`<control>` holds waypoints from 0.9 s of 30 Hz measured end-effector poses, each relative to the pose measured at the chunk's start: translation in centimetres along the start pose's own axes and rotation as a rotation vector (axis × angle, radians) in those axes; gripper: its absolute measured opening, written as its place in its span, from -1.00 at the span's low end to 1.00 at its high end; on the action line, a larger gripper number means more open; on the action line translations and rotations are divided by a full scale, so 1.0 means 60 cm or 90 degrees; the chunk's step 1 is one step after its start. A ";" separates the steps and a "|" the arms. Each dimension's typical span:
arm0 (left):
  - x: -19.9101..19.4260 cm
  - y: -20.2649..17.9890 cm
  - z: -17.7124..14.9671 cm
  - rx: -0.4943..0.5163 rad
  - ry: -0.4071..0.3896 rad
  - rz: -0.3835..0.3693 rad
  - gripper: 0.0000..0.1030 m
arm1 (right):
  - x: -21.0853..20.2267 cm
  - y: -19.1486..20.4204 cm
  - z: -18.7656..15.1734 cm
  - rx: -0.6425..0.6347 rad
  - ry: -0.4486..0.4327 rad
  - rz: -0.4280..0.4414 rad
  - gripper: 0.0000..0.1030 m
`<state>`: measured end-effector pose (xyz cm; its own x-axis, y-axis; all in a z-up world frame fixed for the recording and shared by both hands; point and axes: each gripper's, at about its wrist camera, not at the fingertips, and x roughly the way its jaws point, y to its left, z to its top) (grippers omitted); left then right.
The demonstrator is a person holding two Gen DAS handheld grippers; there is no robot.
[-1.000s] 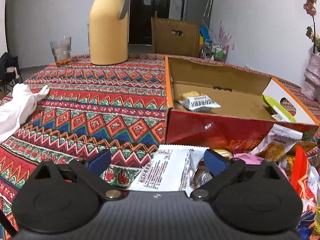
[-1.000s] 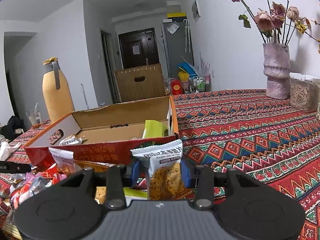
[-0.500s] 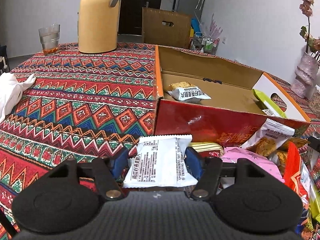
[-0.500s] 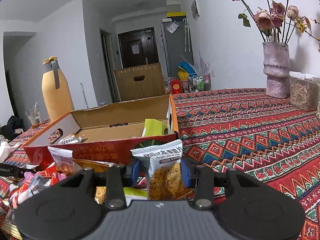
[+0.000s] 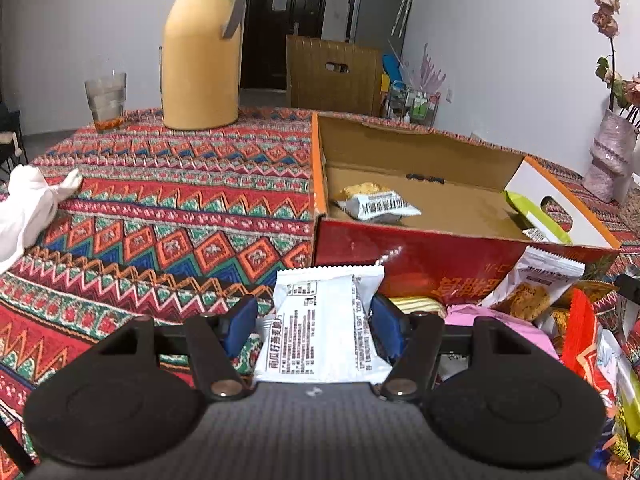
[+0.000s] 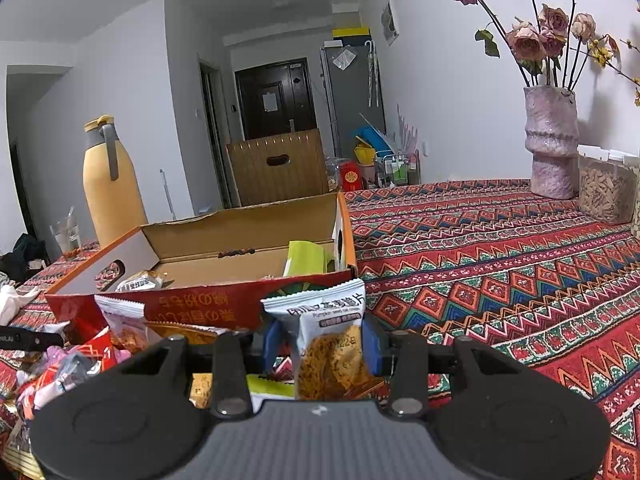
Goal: Organize snacks
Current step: 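Carry the white packet and biscuit packet over the cardboard box with both grippers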
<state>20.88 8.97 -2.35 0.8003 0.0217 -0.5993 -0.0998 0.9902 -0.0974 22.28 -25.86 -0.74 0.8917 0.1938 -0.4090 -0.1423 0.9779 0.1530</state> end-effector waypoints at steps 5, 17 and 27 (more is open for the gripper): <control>-0.023 -0.008 0.001 0.015 -0.035 0.008 0.24 | -0.009 0.004 0.000 -0.007 -0.019 0.000 -0.21; -0.045 -0.025 0.005 0.039 -0.058 0.015 0.25 | -0.028 0.010 0.004 -0.021 -0.046 -0.003 -0.21; -0.061 -0.024 0.004 0.033 -0.076 0.019 0.25 | -0.031 0.009 0.002 -0.019 -0.053 -0.005 -0.21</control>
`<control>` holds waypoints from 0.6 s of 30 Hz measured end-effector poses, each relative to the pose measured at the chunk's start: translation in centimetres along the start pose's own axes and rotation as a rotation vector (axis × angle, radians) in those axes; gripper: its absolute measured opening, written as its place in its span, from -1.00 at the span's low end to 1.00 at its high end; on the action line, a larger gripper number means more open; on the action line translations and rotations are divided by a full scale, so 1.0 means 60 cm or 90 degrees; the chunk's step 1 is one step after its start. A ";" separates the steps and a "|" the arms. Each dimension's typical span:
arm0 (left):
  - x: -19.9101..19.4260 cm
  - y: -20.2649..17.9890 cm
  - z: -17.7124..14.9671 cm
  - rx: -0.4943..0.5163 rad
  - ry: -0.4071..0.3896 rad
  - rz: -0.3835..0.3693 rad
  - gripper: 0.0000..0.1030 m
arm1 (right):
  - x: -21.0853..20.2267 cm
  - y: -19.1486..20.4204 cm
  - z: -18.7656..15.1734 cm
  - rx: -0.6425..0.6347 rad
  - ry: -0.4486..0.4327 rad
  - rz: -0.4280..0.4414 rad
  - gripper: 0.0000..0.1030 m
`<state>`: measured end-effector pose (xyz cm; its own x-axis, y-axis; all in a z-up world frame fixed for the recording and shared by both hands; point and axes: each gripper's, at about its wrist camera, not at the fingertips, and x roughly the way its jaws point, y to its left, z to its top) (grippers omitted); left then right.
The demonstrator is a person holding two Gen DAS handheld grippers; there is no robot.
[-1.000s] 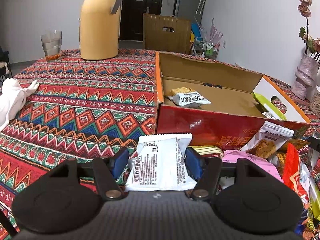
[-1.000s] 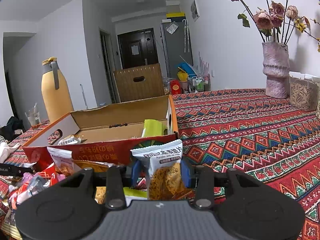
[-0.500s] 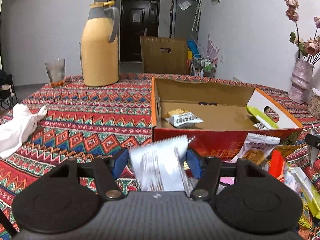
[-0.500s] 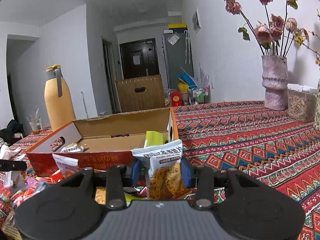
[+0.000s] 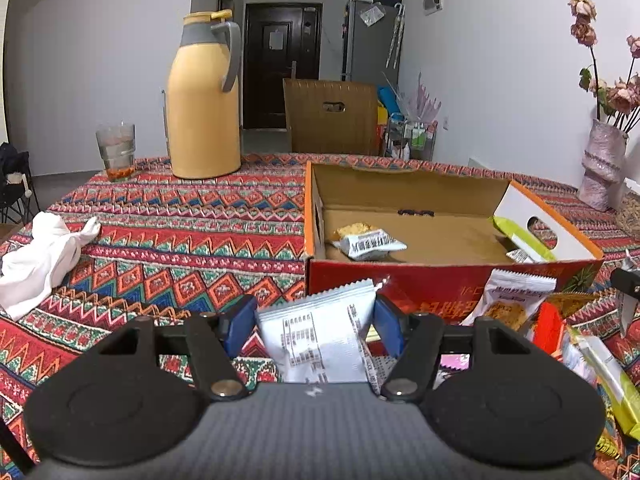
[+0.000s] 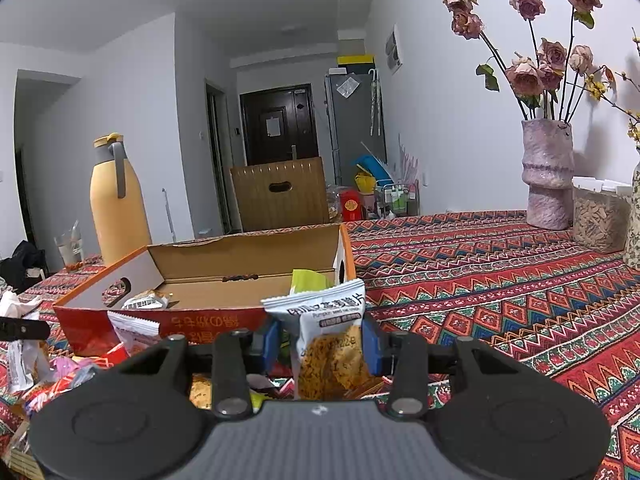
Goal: Organize snacks
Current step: 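Carry the white packet and biscuit packet over the cardboard box with both grippers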
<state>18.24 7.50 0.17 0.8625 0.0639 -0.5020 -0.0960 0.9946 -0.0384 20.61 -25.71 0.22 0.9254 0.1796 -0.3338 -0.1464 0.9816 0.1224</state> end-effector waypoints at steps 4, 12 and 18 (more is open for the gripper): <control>-0.021 -0.003 0.008 0.000 -0.027 -0.003 0.25 | -0.001 0.001 0.000 -0.002 -0.004 -0.001 -0.21; -0.043 -0.013 0.029 0.007 -0.060 -0.004 0.25 | -0.016 0.006 0.010 -0.013 -0.023 0.000 -0.21; -0.053 -0.025 0.055 0.013 -0.088 -0.005 0.25 | -0.024 0.018 0.038 -0.032 -0.045 0.006 -0.21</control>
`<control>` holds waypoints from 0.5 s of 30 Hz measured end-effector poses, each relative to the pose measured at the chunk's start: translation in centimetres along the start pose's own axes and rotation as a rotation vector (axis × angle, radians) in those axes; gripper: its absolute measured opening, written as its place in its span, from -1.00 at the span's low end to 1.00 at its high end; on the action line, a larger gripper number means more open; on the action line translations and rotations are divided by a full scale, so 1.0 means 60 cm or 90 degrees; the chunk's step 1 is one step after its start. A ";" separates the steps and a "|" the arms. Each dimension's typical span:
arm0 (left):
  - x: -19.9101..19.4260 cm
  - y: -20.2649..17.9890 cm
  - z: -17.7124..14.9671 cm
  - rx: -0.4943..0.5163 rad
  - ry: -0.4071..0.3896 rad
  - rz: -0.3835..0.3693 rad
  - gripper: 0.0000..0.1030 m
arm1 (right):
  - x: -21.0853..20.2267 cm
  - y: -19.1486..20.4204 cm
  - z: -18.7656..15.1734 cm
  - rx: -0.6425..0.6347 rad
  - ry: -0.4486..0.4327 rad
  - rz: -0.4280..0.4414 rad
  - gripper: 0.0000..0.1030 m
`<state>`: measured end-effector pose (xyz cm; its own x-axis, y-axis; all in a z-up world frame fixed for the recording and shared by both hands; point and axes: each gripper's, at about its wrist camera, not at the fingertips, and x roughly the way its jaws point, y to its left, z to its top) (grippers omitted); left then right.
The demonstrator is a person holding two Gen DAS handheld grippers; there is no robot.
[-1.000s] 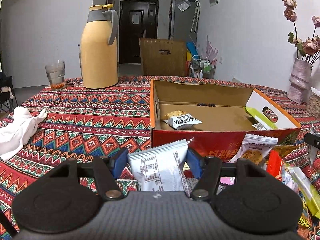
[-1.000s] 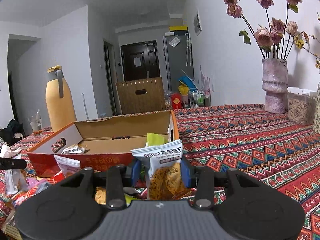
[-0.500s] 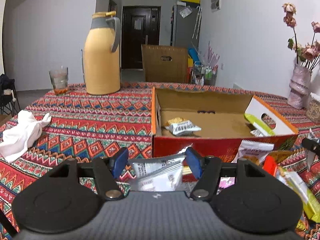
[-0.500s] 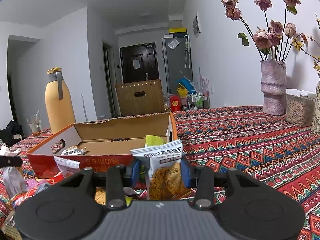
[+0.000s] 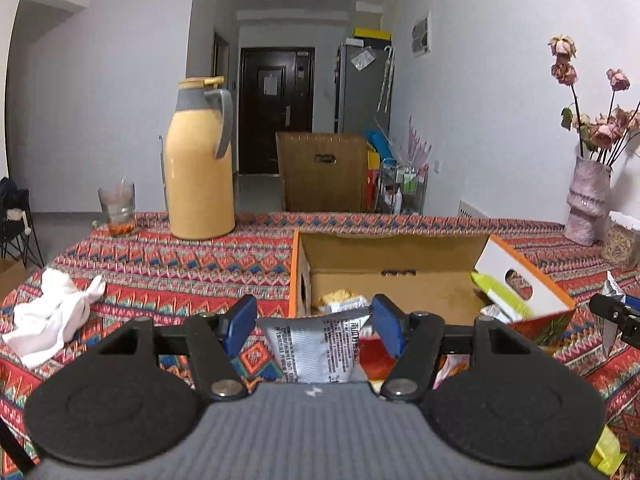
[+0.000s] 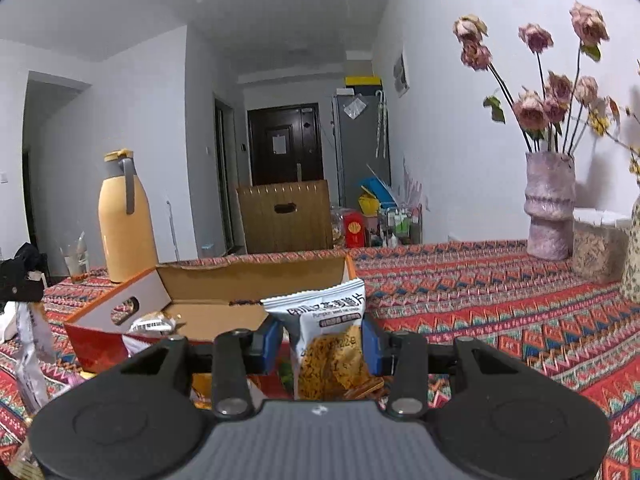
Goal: Organize snacks
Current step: 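Carry the white packet and biscuit packet over the cardboard box with both grippers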
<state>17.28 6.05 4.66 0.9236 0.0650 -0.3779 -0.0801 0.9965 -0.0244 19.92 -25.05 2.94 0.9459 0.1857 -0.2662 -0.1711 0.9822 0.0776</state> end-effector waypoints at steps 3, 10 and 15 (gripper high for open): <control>0.004 -0.006 0.013 0.000 -0.006 0.000 0.25 | 0.004 0.008 0.019 -0.015 -0.009 0.004 -0.21; 0.021 -0.026 0.048 0.005 -0.024 -0.001 0.25 | 0.032 0.029 0.060 -0.042 -0.025 0.015 -0.21; 0.040 -0.042 0.067 0.002 -0.033 -0.001 0.25 | 0.068 0.046 0.082 -0.048 -0.027 0.022 -0.21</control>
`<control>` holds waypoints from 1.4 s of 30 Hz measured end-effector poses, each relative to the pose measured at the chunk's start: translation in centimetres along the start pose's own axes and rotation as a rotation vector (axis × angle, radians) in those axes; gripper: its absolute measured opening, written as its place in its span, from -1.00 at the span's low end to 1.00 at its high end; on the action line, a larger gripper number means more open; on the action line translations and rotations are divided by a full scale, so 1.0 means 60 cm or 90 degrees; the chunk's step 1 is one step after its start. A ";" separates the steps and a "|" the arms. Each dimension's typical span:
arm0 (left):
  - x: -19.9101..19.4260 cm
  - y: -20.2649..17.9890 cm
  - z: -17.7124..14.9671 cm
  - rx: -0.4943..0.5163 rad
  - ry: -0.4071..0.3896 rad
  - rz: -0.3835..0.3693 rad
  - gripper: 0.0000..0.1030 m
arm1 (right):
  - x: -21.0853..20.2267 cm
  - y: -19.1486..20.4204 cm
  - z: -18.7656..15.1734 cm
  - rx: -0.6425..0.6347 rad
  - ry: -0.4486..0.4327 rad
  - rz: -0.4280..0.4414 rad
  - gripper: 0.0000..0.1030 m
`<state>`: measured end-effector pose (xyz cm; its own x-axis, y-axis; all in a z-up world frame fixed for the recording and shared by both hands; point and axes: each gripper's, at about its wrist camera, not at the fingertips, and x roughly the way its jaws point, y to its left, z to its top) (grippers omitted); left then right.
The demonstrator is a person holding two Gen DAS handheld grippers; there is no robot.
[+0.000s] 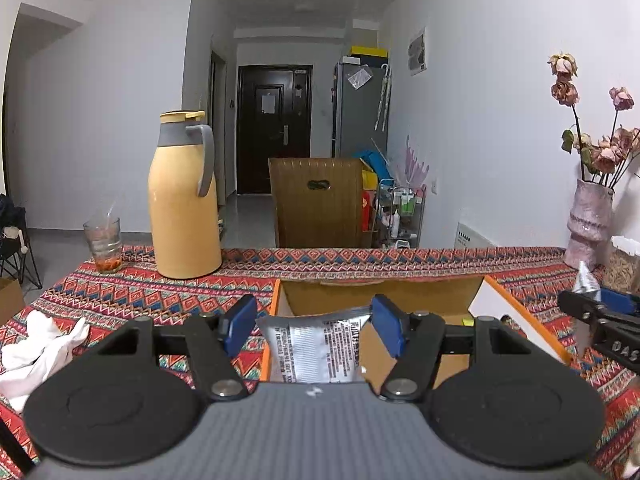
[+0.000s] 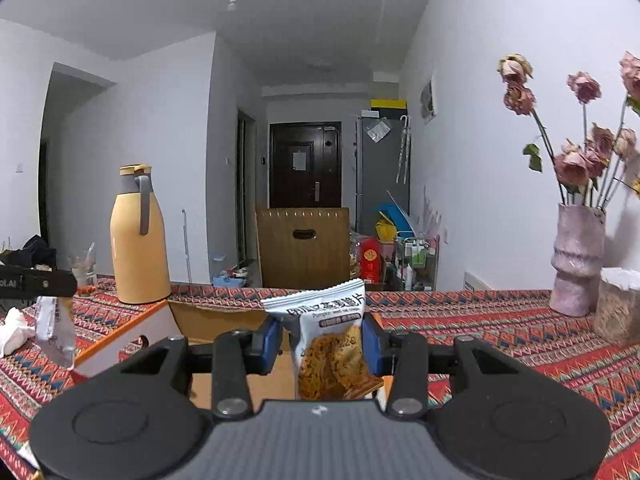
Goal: Organize snacks
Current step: 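Carry the white packet and biscuit packet over the cardboard box with both grippers, then open both grippers to drop the packets into the box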
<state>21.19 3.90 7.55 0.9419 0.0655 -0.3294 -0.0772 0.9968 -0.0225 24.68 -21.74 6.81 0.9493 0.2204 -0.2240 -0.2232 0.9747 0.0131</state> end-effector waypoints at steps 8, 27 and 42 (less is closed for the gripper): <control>0.052 -0.016 0.009 -0.023 0.009 0.010 0.25 | 0.068 0.014 0.001 0.010 0.023 0.004 -0.21; 0.131 -0.018 -0.030 -0.029 0.054 0.023 0.26 | 0.117 0.008 -0.040 0.020 0.086 0.012 -0.19; 0.101 -0.019 -0.034 -0.032 0.010 0.011 1.00 | 0.096 -0.009 -0.037 0.050 0.065 0.005 1.00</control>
<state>26.31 3.04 3.69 0.9351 0.0823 -0.3447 -0.1110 0.9918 -0.0642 29.78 -21.05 3.35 0.9192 0.2264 -0.3223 -0.2083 0.9739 0.0900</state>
